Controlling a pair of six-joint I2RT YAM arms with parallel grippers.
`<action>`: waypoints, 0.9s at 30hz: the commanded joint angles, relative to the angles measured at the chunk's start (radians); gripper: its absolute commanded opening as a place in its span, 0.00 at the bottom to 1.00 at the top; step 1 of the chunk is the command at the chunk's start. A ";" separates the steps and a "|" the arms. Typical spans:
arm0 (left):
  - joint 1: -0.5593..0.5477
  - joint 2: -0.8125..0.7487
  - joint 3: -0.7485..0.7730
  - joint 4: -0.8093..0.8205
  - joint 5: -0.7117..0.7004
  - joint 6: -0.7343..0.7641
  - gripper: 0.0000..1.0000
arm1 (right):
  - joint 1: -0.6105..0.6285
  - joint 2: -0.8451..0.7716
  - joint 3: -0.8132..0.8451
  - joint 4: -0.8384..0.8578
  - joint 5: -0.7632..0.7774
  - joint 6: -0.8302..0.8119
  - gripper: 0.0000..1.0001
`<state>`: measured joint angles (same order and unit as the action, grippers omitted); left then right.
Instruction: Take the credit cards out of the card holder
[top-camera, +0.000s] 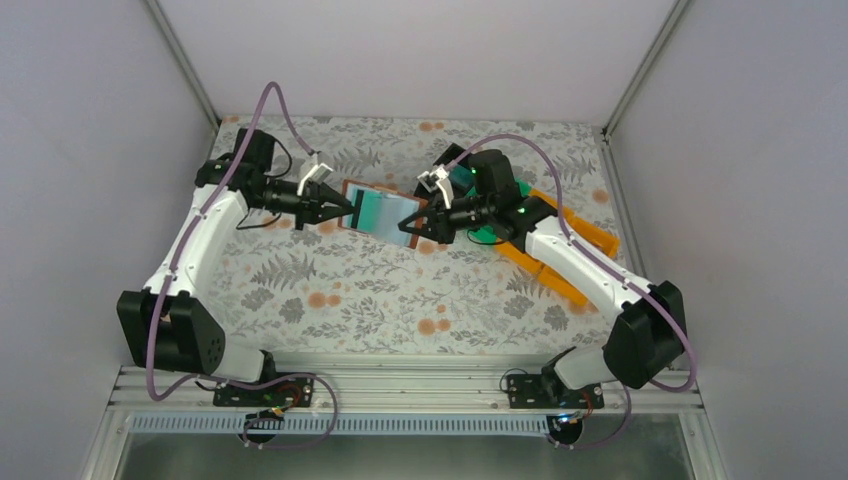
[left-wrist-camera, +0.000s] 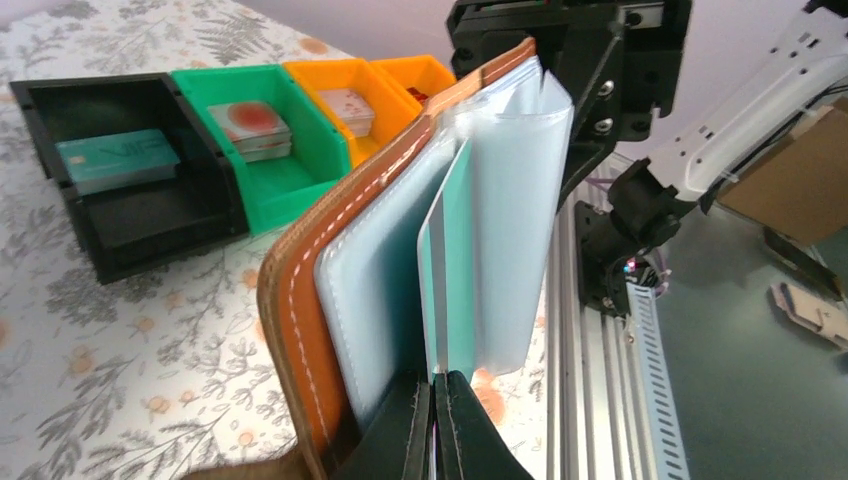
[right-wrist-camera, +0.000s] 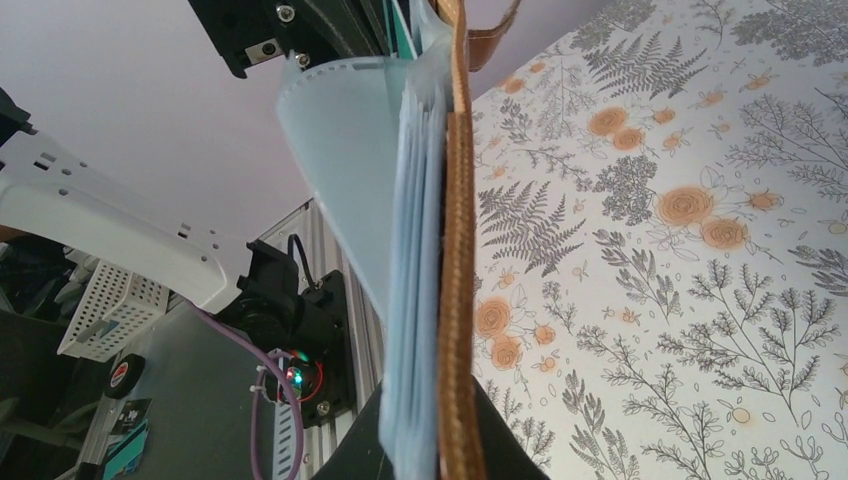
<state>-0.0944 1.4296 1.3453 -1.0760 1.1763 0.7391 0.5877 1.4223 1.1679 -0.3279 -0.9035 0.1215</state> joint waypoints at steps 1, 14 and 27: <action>0.032 -0.024 0.003 0.063 -0.064 -0.012 0.02 | -0.012 0.001 -0.011 0.006 -0.007 0.021 0.04; 0.144 -0.027 -0.132 0.128 -0.169 -0.040 0.02 | -0.053 0.267 -0.137 0.059 -0.036 0.225 0.04; 0.147 -0.013 -0.029 0.094 -0.076 -0.049 0.02 | -0.057 0.540 0.003 -0.015 -0.002 0.232 0.41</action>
<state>0.0483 1.4258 1.2785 -0.9771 1.0313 0.6903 0.5484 1.9717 1.1240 -0.2913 -0.9337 0.3584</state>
